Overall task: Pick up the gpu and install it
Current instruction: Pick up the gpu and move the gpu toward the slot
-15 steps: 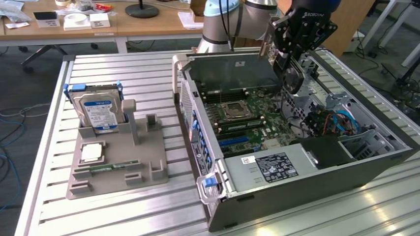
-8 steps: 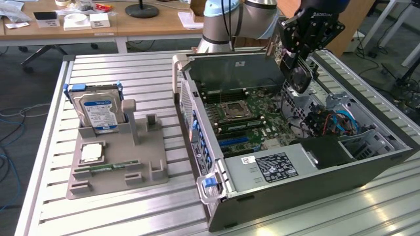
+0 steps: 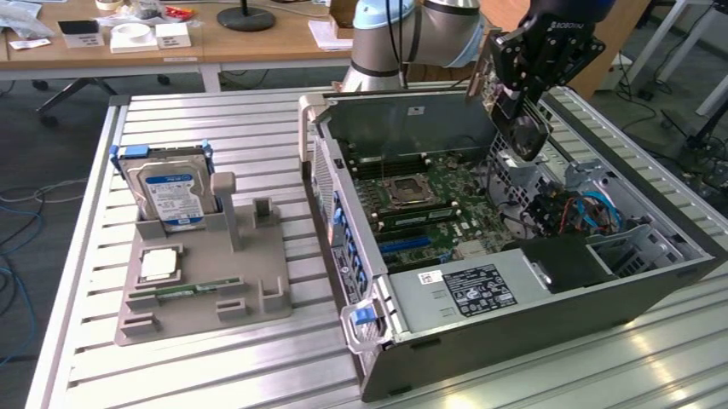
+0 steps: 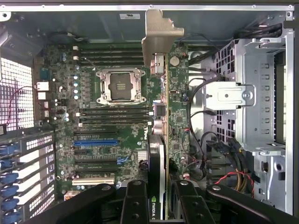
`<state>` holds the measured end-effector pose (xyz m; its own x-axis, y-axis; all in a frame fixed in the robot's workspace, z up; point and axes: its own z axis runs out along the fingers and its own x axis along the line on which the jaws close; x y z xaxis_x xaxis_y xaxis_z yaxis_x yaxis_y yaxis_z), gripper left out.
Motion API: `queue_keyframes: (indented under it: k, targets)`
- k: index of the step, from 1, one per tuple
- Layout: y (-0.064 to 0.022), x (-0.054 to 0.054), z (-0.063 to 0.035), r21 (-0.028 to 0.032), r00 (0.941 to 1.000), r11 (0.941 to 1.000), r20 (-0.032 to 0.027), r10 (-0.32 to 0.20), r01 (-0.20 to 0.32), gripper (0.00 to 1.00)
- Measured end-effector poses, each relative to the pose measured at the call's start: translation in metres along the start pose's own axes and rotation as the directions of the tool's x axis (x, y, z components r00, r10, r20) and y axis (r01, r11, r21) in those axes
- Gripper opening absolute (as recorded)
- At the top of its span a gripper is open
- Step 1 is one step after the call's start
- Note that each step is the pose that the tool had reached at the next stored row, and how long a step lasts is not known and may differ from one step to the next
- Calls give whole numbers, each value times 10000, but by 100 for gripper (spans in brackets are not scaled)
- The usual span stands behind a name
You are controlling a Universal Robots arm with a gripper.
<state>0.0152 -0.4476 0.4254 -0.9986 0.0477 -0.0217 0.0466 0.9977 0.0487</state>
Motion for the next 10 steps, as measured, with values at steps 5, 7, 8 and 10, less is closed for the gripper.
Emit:
queue_keyframes:
  k: [5,7,8,10]
  targets:
    - [0,0,0,0,10000,10000,0,1,-1,27]
    - [0,-5,0,0,10000,10000,0,0,0,27]
    - [0,-7,0,1,10000,10000,0,0,0,27]
    - [1,-11,0,0,10000,10000,0,0,0,27]
